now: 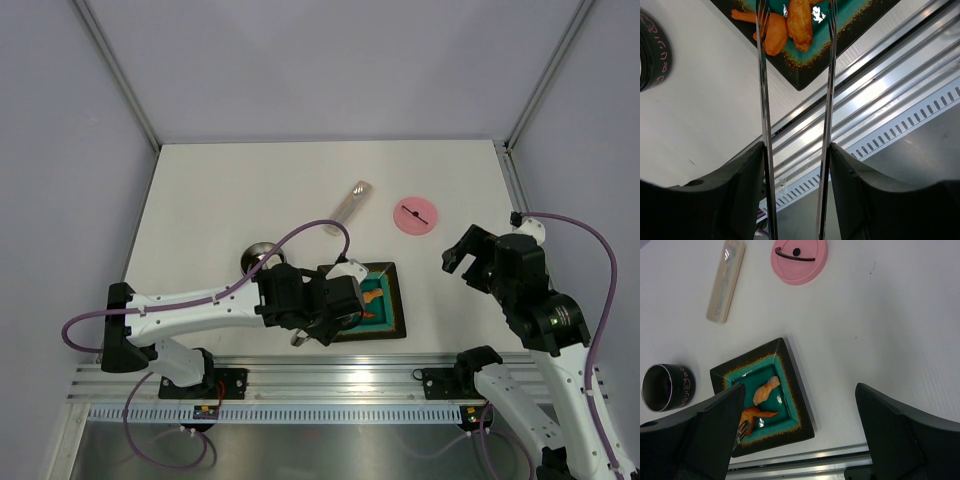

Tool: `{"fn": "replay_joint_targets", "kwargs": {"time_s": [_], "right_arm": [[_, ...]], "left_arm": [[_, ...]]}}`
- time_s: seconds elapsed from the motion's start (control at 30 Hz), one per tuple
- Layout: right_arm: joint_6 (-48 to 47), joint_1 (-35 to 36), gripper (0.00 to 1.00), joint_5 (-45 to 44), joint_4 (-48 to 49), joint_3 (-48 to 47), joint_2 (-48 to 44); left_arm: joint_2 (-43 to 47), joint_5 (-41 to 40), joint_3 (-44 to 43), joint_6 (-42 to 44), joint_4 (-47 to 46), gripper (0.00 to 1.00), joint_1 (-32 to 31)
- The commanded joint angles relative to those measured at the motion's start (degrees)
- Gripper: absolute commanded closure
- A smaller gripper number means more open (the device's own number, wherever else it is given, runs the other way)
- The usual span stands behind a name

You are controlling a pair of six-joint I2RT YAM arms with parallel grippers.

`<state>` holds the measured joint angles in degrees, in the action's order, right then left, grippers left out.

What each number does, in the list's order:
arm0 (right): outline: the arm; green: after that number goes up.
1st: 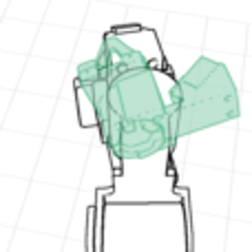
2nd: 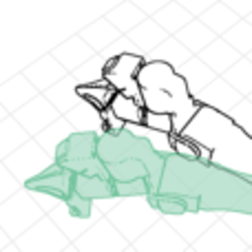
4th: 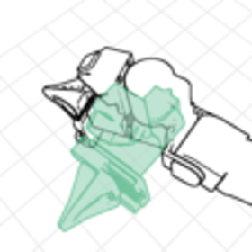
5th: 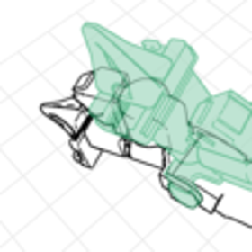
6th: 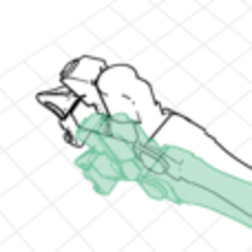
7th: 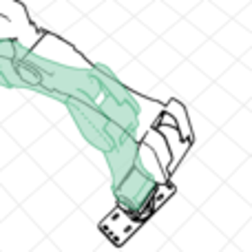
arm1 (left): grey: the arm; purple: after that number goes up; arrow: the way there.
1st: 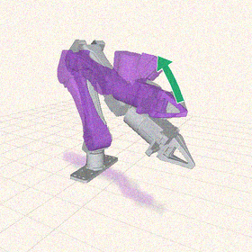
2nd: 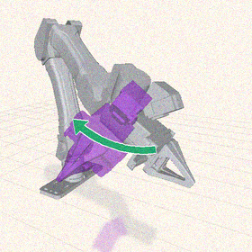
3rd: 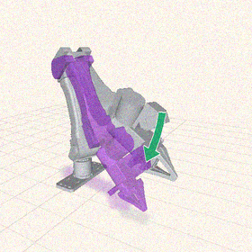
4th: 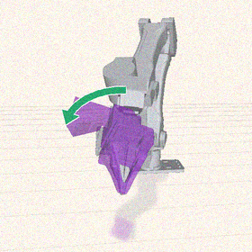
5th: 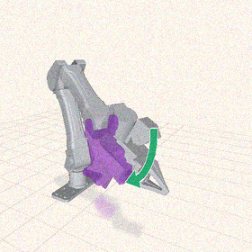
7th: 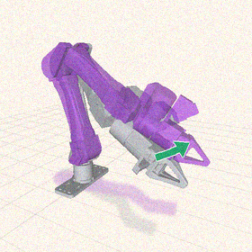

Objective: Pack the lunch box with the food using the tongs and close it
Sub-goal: Pick up the fake food from the plate.

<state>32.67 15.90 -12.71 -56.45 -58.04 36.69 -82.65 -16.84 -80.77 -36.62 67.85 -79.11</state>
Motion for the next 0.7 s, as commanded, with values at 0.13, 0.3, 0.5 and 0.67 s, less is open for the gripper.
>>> {"fn": "replay_joint_targets", "kwargs": {"time_s": [0.13,0.3,0.5,0.67], "right_arm": [[0.21,0.01,0.01,0.49,1.43,0.38,0.49],[0.29,0.01,0.01,0.41,1.25,0.82,-0.21],[0.82,0.1,0.01,1.11,1.78,1.44,-0.04],[0.82,0.01,0.0,1.11,1.6,1.18,-0.04]], "left_arm": [[0.03,-3.81,-2.2,-2.92,3.95,0.48,-0.34],[2.49,-4.78,-0.53,-4.33,4.92,0.51,-0.25],[3.64,-3.2,1.4,-5.12,4.57,0.54,-0.25],[3.73,-2.67,2.73,-5.48,4.83,0.57,-0.25]]}}
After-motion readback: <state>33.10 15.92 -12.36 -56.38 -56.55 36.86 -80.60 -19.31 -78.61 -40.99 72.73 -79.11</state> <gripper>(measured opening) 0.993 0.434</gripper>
